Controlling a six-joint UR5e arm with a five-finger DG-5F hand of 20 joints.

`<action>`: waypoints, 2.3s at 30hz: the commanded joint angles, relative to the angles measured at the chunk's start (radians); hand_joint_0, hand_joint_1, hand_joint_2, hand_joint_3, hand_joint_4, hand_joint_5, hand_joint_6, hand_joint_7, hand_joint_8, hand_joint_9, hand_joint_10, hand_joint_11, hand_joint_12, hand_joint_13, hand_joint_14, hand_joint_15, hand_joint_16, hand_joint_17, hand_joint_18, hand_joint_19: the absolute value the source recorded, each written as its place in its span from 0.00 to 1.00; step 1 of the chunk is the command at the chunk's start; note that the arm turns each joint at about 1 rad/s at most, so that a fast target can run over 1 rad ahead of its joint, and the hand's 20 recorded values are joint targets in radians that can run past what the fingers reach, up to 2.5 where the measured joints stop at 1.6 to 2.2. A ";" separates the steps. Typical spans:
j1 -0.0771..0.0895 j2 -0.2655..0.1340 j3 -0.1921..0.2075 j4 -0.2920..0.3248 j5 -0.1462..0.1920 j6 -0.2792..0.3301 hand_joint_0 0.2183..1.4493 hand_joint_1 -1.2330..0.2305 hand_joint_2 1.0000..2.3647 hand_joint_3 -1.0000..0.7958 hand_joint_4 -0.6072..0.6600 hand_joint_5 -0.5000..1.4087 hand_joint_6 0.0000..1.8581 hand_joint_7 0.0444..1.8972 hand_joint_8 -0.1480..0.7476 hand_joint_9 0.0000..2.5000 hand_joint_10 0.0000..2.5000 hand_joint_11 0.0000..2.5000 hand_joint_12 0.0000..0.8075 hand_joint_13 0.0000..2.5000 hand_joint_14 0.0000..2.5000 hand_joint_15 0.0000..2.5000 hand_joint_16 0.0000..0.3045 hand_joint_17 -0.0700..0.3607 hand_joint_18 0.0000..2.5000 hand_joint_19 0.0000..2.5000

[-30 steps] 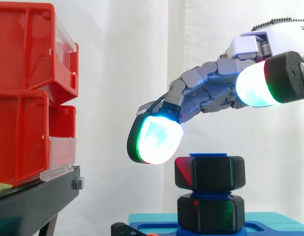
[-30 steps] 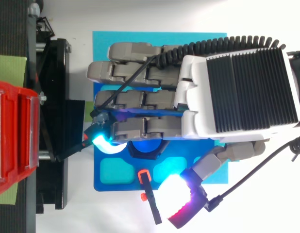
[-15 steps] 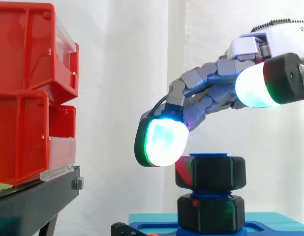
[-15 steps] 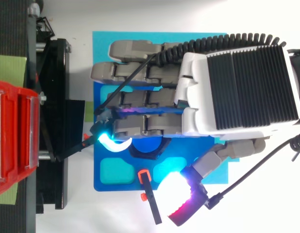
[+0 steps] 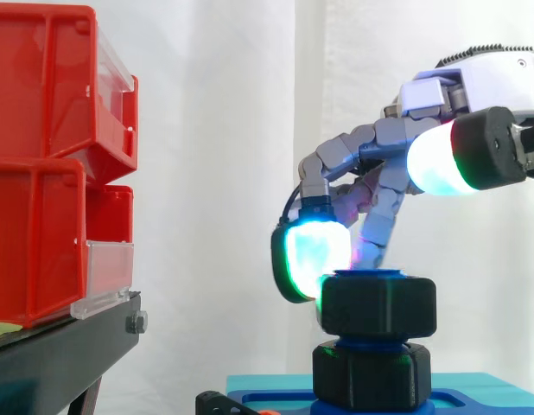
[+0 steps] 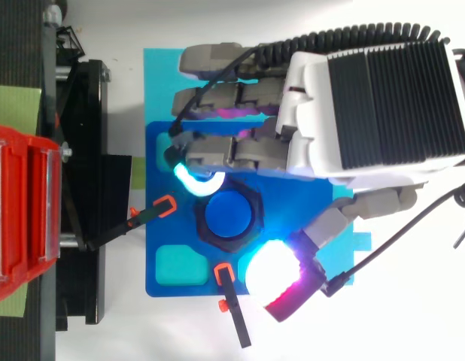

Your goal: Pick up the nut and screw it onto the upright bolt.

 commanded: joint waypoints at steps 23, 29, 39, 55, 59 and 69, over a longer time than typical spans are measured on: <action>-0.047 0.000 0.000 -0.028 -0.031 -0.011 0.22 0.65 0.00 0.28 0.57 0.31 0.31 0.71 0.44 0.93 0.01 0.29 0.31 0.57 0.00 0.01 0.07 0.28 0.44 0.04; -0.056 0.000 0.000 -0.026 -0.048 -0.011 0.21 0.67 0.00 0.28 0.56 0.31 0.27 0.77 0.51 0.87 0.01 0.23 0.33 0.55 0.00 0.01 0.08 0.29 0.39 0.02; -0.098 0.000 0.146 -0.155 -0.133 -0.061 0.21 0.66 0.00 0.28 0.64 0.26 0.27 0.58 0.52 0.72 0.01 0.17 0.38 0.48 0.00 0.03 0.12 0.36 0.33 0.03; -0.070 0.000 0.069 -0.034 -0.136 -0.051 0.18 0.66 0.00 0.28 0.58 0.19 0.27 0.32 0.45 0.25 0.00 0.00 0.48 0.04 0.00 0.00 0.18 0.45 0.00 0.00; -0.061 0.000 0.063 -0.011 -0.133 -0.038 0.18 0.69 0.00 0.28 0.57 0.18 0.27 0.32 0.45 0.20 0.00 0.00 0.49 0.00 0.00 0.00 0.19 0.47 0.00 0.00; -0.044 -0.028 0.062 -0.006 -0.126 -0.027 0.18 0.70 0.00 0.28 0.57 0.19 0.27 0.32 0.44 0.17 0.00 0.00 0.49 0.00 0.00 0.00 0.20 0.48 0.00 0.00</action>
